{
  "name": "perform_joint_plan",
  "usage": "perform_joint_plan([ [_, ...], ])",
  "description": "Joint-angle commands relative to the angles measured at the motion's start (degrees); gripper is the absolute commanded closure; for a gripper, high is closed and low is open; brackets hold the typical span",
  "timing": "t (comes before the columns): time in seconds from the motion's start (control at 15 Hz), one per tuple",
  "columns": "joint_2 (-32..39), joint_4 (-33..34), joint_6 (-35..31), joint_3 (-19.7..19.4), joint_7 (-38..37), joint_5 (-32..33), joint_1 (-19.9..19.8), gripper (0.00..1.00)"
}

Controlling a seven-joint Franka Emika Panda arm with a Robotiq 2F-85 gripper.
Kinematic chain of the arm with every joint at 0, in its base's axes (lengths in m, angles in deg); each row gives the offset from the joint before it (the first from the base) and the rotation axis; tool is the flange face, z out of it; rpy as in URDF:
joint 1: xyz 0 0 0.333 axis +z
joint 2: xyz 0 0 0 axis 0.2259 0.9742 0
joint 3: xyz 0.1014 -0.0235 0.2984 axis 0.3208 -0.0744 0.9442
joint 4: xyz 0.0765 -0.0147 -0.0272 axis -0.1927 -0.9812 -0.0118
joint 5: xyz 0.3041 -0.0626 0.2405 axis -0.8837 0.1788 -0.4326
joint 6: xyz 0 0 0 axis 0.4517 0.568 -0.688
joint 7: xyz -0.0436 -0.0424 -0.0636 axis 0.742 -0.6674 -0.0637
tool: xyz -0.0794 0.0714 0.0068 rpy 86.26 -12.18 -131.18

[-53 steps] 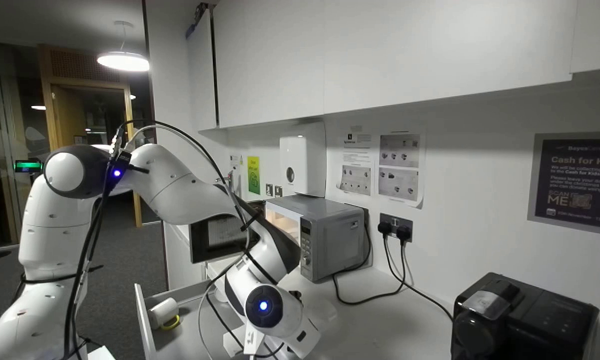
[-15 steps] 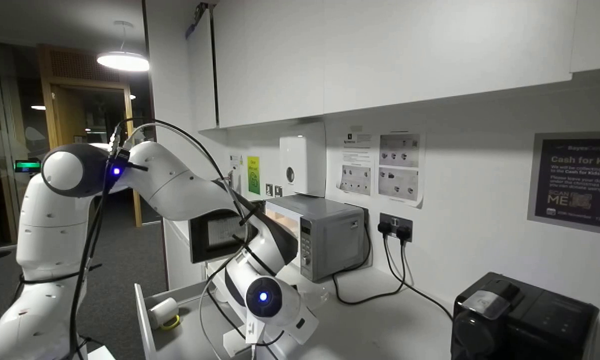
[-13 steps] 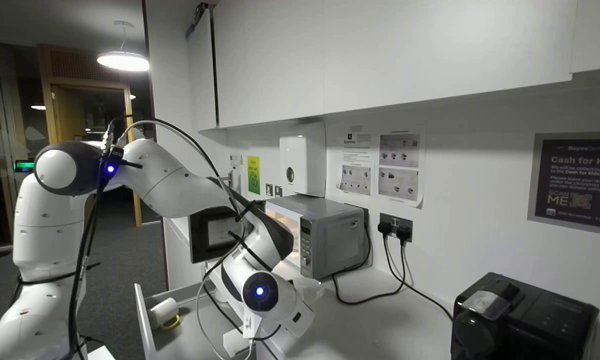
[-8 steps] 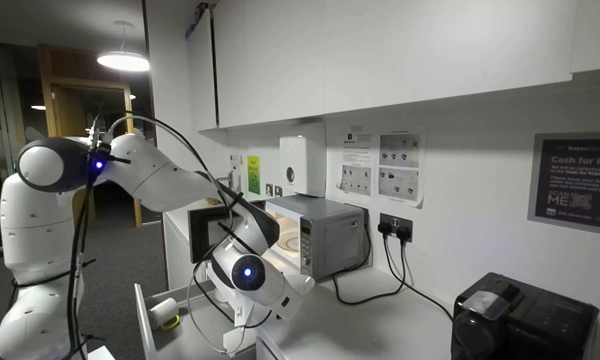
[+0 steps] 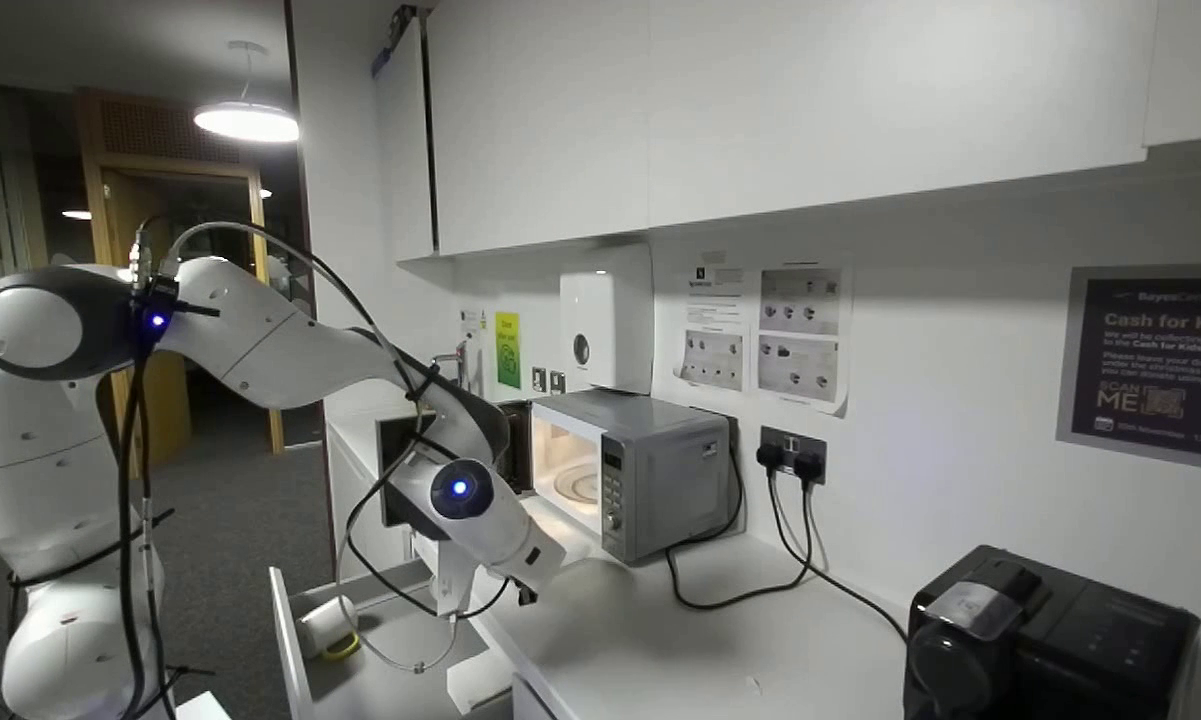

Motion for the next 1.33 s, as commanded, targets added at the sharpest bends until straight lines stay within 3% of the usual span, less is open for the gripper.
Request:
perform_joint_plan([
  [0.0,-7.56,-2.81,-0.39,0.67,-2.99,0.03,0.97,0.99],
  [0.4,-10.1,-2.24,1.37,0.33,-4.36,1.36,0.85,0.99],
  [1.27,-7.48,-1.28,0.17,-0.12,-5.3,2.95,1.25,0.96],
])
